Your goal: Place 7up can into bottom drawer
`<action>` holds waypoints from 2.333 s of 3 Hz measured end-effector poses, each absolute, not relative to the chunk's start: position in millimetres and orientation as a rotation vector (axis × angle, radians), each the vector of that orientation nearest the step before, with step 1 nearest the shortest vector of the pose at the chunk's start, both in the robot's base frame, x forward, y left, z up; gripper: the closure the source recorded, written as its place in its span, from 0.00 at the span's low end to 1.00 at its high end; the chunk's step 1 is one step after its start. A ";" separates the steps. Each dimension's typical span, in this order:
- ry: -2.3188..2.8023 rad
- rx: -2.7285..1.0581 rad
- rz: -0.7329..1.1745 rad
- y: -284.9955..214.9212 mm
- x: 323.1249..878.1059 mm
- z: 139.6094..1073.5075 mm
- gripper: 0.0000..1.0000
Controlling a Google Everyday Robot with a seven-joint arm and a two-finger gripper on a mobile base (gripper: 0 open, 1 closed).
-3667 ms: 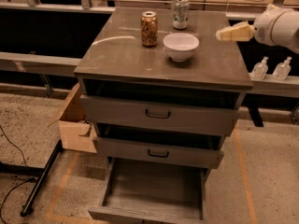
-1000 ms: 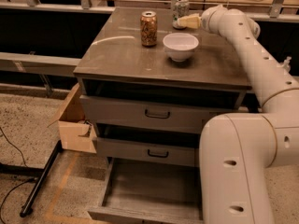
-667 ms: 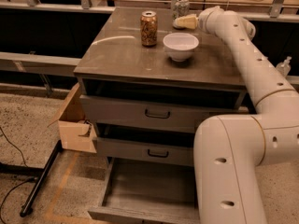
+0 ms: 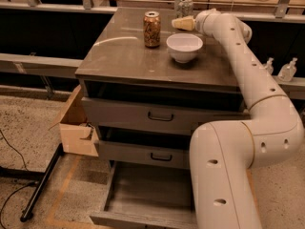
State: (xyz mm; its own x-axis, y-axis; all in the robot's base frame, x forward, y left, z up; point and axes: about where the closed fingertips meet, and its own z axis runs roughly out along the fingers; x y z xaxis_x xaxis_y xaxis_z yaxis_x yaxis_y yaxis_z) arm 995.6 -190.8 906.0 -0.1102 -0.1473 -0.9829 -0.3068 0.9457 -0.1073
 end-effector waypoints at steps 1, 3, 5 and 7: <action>1.686 -0.347 0.145 -181.6 1001.9 899.0 0.00; 1.659 -0.331 0.117 -176.6 1013.7 891.4 0.00; 1.641 -0.316 0.106 -175.7 1017.2 895.4 0.00; 1.633 -0.321 0.110 -174.9 1015.2 902.0 0.22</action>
Offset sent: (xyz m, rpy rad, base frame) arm 0.0713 -0.0008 0.0045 0.0109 -0.0450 -0.0129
